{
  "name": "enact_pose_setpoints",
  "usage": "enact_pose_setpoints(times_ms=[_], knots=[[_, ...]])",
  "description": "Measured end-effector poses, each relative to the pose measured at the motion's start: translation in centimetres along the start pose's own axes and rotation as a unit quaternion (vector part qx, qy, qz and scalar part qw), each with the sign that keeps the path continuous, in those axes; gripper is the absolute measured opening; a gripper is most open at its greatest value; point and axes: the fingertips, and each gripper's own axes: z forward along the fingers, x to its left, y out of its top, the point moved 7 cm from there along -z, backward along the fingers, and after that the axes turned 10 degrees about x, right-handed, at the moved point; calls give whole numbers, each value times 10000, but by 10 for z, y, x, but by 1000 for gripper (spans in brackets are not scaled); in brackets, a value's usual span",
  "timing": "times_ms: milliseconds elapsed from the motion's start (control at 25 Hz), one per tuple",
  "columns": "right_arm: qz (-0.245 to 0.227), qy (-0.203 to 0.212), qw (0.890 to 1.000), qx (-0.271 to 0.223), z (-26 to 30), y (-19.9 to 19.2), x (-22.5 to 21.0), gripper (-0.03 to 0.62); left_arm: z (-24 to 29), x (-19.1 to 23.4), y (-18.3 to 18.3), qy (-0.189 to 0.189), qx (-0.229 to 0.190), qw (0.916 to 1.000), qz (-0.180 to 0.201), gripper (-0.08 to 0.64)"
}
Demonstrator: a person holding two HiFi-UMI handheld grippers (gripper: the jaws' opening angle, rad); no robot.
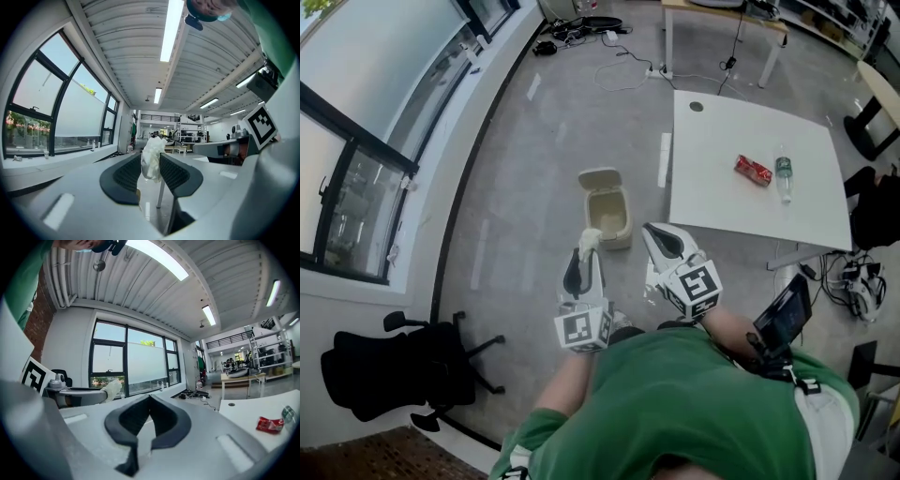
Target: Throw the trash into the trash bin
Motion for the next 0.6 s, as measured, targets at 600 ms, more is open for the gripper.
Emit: enact_pose_setpoints(times_ms=[600], knots=[[58, -694, 9975, 134, 69, 10, 24, 3, 42, 84, 1, -566, 183, 9982, -85, 133]])
